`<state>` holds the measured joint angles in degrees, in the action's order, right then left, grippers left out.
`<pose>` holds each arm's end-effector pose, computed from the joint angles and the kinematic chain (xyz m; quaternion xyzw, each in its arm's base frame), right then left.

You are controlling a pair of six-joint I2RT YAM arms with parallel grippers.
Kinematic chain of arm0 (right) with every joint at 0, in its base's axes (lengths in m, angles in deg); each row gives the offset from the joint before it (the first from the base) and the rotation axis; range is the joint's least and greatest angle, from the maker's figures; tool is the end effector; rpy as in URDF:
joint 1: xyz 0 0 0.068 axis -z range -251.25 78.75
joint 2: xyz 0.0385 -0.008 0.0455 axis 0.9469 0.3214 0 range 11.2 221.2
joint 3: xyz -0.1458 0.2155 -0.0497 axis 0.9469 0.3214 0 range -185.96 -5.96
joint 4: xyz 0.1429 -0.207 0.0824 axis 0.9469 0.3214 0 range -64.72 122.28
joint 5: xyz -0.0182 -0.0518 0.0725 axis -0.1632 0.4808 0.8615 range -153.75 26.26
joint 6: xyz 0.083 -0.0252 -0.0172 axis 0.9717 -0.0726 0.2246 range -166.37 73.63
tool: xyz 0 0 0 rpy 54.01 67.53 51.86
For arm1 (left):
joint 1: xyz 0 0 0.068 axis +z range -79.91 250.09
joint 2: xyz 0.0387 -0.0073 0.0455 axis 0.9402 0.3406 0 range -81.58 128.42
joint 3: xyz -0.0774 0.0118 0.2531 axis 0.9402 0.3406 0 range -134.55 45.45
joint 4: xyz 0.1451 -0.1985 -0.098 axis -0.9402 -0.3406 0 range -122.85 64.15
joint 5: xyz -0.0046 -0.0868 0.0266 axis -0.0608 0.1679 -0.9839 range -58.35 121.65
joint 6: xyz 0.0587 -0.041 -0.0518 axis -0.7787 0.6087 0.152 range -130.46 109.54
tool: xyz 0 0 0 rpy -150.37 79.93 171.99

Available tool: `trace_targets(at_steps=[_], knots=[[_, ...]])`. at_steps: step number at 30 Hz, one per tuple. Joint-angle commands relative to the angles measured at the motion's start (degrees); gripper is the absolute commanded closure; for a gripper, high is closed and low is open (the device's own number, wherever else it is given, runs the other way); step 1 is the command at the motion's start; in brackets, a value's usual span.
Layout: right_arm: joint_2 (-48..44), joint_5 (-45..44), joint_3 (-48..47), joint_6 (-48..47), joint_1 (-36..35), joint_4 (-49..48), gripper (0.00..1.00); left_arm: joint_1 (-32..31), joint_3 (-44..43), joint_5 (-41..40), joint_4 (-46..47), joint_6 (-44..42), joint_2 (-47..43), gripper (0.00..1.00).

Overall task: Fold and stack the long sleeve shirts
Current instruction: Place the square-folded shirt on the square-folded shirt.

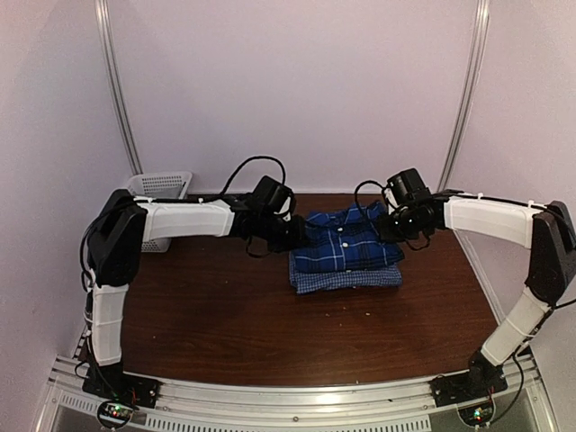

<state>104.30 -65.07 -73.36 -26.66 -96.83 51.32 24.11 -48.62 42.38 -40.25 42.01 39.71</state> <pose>0.3419 0.1616 0.1954 -0.0446 0.9437 0.1160 0.3066 0.3470 -0.3799 0.1714 -0.0132 0.9089 -0.3646 0.2019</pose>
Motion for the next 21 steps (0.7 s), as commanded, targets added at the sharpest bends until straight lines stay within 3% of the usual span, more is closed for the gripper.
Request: trace_targets(at_steps=[1,5,13,21], knots=[[-2.38,-0.92,1.88,0.76,0.84,-0.97,1.0,-0.87,2.47,1.05,3.21,0.71,-1.15,1.0],[-1.13,0.11,4.43,1.24,1.82,-2.3,0.96,-0.95,4.67,1.77,4.48,1.48,-0.31,1.0],[0.49,1.17,7.45,1.57,5.1,-4.18,0.67,-0.96,6.71,1.19,4.41,0.71,1.89,0.99],[-0.4,1.15,5.18,1.37,6.23,-2.61,0.39,-0.87,6.57,-2.31,0.8,-0.94,0.65,0.66]])
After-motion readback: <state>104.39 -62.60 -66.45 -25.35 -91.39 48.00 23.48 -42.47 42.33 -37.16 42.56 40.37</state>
